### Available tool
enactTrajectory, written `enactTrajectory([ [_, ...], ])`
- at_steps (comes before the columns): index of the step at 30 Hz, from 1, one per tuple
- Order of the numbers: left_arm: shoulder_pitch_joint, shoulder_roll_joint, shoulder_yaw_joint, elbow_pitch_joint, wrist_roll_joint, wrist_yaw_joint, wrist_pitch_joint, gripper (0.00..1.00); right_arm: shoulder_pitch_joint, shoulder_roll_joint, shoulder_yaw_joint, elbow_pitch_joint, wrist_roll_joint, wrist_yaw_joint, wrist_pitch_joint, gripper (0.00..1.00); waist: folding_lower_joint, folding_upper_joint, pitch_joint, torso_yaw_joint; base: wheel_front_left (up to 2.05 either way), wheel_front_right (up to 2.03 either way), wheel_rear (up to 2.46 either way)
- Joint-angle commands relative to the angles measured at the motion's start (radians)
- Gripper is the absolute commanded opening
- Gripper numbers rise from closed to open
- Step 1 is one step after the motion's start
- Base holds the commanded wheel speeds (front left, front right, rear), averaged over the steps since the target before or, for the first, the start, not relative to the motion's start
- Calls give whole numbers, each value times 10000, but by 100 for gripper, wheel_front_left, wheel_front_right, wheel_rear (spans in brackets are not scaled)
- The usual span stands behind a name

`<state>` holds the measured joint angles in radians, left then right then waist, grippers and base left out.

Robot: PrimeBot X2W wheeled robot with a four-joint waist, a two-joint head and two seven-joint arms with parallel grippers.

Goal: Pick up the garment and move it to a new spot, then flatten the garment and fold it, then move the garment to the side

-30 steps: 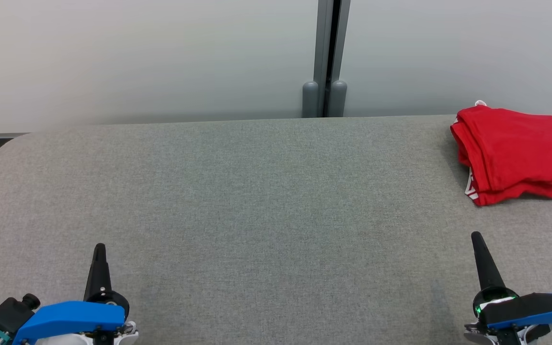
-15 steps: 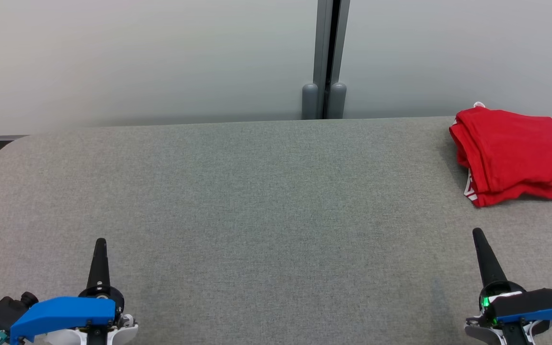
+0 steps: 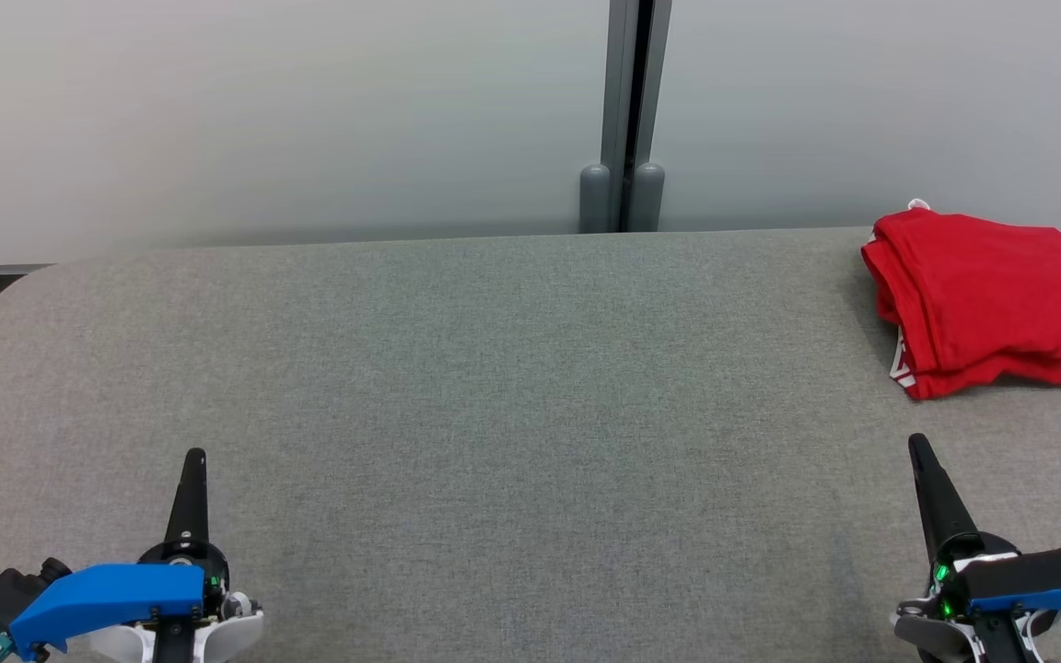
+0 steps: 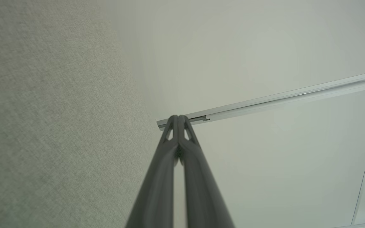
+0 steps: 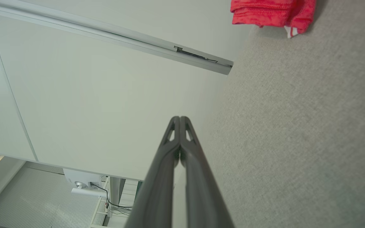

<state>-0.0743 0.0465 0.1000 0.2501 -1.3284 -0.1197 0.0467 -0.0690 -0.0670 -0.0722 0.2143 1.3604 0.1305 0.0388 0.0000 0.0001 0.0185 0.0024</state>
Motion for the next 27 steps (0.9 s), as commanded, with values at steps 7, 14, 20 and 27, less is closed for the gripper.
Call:
enactTrajectory([
  [7,-225,53,72,-81,-673,-79,169,0,-213,-51,-63,49,671,3,138,0,0,-1,-28,-4,0,0,0],
  [14,-278,55,97,-75,-1252,-100,326,0,-288,-39,-99,119,1219,4,265,0,0,-1,-58,-9,0,0,0],
  [20,-317,56,114,-70,-1723,-109,425,0,-309,-29,-131,177,1667,4,363,0,0,-1,-84,-13,0,0,0],
  [27,-353,56,136,-63,-2251,-133,562,0,-375,-15,-165,235,2153,4,481,0,0,-1,-114,-18,0,0,0],
])
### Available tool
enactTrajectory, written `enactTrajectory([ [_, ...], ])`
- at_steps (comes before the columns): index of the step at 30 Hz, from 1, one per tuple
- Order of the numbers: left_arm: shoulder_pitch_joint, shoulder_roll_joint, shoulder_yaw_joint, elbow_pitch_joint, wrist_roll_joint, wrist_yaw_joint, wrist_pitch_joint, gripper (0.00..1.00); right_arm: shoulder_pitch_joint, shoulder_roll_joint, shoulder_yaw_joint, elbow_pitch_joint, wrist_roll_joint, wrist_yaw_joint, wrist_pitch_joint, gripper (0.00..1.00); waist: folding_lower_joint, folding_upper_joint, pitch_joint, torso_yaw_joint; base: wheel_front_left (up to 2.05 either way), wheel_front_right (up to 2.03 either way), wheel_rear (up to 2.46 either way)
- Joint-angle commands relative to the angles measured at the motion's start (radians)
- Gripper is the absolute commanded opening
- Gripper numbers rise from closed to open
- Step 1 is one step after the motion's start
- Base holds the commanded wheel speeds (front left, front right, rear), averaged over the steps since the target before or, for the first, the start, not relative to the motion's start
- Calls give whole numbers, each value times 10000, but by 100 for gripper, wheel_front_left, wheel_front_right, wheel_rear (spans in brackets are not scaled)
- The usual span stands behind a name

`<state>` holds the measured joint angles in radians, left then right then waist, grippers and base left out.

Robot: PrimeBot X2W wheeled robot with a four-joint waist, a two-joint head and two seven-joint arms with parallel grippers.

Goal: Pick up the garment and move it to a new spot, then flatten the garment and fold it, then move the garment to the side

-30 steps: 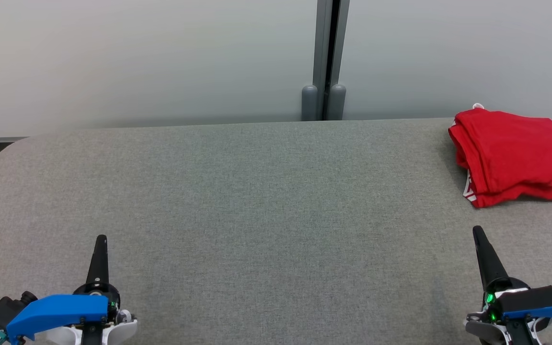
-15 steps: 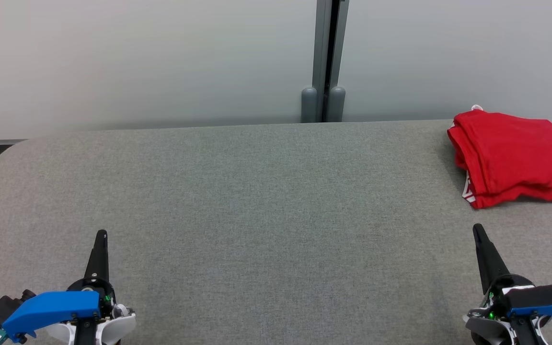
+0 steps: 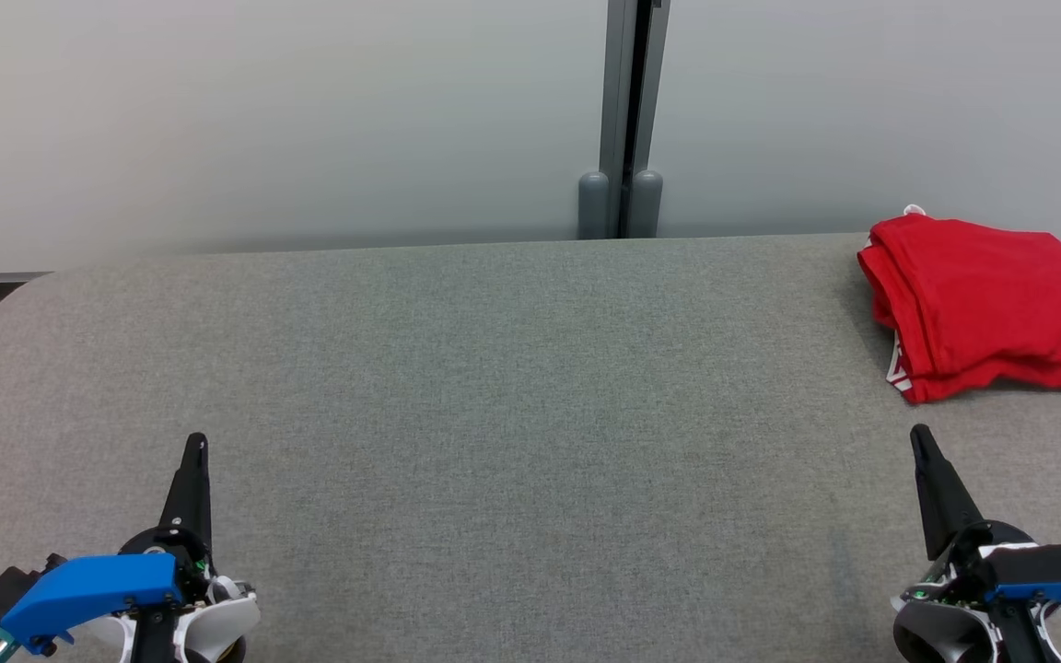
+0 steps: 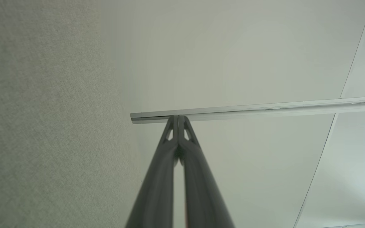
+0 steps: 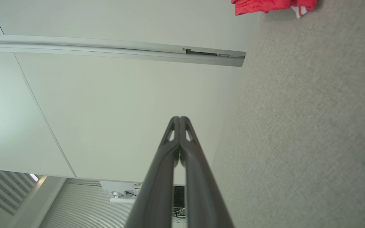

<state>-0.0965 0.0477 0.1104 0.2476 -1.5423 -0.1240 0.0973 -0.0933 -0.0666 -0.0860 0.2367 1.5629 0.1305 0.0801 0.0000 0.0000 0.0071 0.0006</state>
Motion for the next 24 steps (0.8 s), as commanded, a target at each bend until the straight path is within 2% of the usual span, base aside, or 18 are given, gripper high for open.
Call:
enactTrajectory([
  [1,-140,45,35,-38,-180,-95,71,0,-136,-17,-31,21,207,4,73,0,0,0,-4,0,0,0,0],
  [9,-195,45,60,-33,-737,-120,206,0,-189,-1,-76,91,723,4,179,0,0,0,-39,-6,0,0,0],
  [24,-175,43,56,-33,-716,-83,209,0,-194,34,-112,88,645,4,232,0,0,0,-40,-6,0,0,0],
])
